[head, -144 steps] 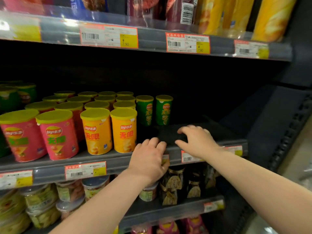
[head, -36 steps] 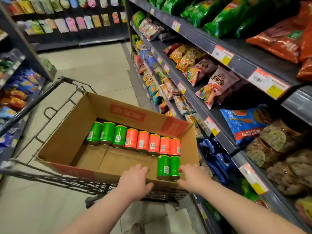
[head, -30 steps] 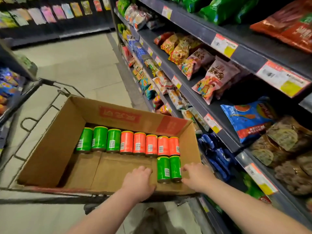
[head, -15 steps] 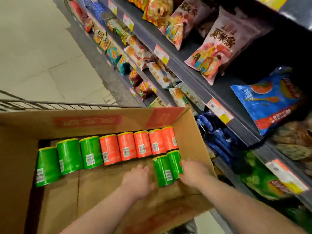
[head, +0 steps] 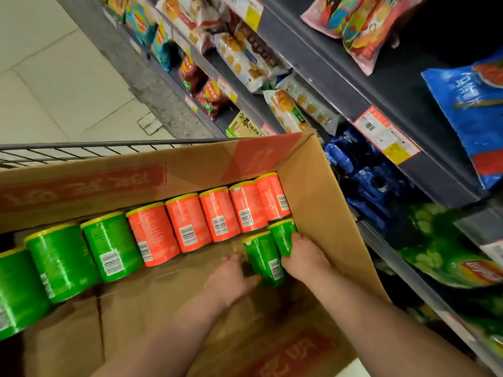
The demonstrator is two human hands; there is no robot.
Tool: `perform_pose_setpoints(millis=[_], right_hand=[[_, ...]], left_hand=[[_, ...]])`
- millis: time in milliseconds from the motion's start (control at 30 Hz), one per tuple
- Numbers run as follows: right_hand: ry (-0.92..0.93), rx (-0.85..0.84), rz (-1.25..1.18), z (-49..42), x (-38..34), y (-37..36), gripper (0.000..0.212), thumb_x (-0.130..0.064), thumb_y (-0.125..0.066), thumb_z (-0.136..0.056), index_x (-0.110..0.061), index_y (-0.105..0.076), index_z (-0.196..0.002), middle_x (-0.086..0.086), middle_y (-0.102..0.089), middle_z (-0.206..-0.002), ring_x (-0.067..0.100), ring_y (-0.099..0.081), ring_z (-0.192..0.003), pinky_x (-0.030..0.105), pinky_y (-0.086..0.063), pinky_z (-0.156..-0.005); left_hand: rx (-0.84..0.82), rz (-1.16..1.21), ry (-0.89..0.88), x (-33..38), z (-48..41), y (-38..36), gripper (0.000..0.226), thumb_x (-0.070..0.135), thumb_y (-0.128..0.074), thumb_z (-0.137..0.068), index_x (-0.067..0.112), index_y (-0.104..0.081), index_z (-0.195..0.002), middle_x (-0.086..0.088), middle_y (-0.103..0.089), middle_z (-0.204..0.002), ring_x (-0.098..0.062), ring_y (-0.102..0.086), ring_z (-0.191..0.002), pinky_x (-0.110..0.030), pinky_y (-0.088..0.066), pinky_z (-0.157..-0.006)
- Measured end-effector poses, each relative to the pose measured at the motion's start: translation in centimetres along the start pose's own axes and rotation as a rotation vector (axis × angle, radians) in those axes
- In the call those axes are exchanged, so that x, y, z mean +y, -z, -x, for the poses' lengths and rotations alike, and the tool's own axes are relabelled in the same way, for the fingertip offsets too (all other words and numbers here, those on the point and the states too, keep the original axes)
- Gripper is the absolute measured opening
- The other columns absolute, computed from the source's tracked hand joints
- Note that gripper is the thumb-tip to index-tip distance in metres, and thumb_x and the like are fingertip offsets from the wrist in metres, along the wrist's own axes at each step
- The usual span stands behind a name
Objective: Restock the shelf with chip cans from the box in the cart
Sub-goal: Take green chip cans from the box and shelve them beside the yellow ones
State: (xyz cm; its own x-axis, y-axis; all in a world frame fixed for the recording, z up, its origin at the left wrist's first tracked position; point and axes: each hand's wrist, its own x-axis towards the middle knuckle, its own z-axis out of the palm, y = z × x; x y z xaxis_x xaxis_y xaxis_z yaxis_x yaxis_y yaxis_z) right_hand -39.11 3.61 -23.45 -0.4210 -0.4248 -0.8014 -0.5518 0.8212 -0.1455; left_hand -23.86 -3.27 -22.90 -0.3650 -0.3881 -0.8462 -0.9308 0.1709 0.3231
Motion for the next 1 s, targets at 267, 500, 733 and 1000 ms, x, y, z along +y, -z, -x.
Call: perform_pose_setpoints(millis=[267,500,733,1000], right_hand=[[-0.029,0.043,-0.031,-1.4,0.2,-0.6,0.044,-0.033,-0.061,-0.088,-0.014,-0.047,-0.126,0.010,-0.047,-0.127,0.030,-0.056,-0.114,0.037,-0.047,-0.095],[-0.034,0.034,-0.095,-1.9,0.4,-1.7,0.064,-0.035,-0.074,-0.079,-0.016,-0.037,-0.128,0.009,-0.047,-0.128,0.029,-0.052,-0.118,0.040,-0.045,-0.093],[-0.083,-0.076,-0.332,-2.3,0.6,-3.5,0.076,-0.034,-0.074,-0.077,-0.017,-0.028,-0.134,0.009,-0.056,-0.121,0.029,-0.058,-0.108,0.037,-0.048,-0.089],[-0.099,-0.087,-0.406,1.0,1.2,-3.1,0.067,-0.037,-0.072,-0.075,-0.020,-0.031,-0.126,0.004,-0.060,-0.110,0.025,-0.062,-0.097,0.034,-0.051,-0.081]], left_hand=[[0.046,0.392,0.161,0.4,-1.9,-1.7,0.059,0.038,-0.070,-0.082,0.011,-0.047,-0.130,-0.009,-0.060,-0.127,-0.024,-0.059,-0.112,-0.026,-0.045,-0.084],[0.117,0.574,0.245,0.7,-2.5,-2.7,0.056,0.035,-0.073,-0.080,0.011,-0.049,-0.125,-0.011,-0.062,-0.121,-0.027,-0.061,-0.108,-0.025,-0.044,-0.079],[0.130,0.658,0.276,-0.2,-3.0,-3.4,0.067,0.041,-0.079,-0.073,0.015,-0.048,-0.127,-0.009,-0.063,-0.118,-0.027,-0.064,-0.103,-0.042,-0.052,-0.090],[0.122,0.712,0.267,-0.8,-0.5,-3.6,0.063,0.035,-0.079,-0.073,0.014,-0.047,-0.123,-0.009,-0.063,-0.114,-0.028,-0.065,-0.098,-0.041,-0.054,-0.088]])
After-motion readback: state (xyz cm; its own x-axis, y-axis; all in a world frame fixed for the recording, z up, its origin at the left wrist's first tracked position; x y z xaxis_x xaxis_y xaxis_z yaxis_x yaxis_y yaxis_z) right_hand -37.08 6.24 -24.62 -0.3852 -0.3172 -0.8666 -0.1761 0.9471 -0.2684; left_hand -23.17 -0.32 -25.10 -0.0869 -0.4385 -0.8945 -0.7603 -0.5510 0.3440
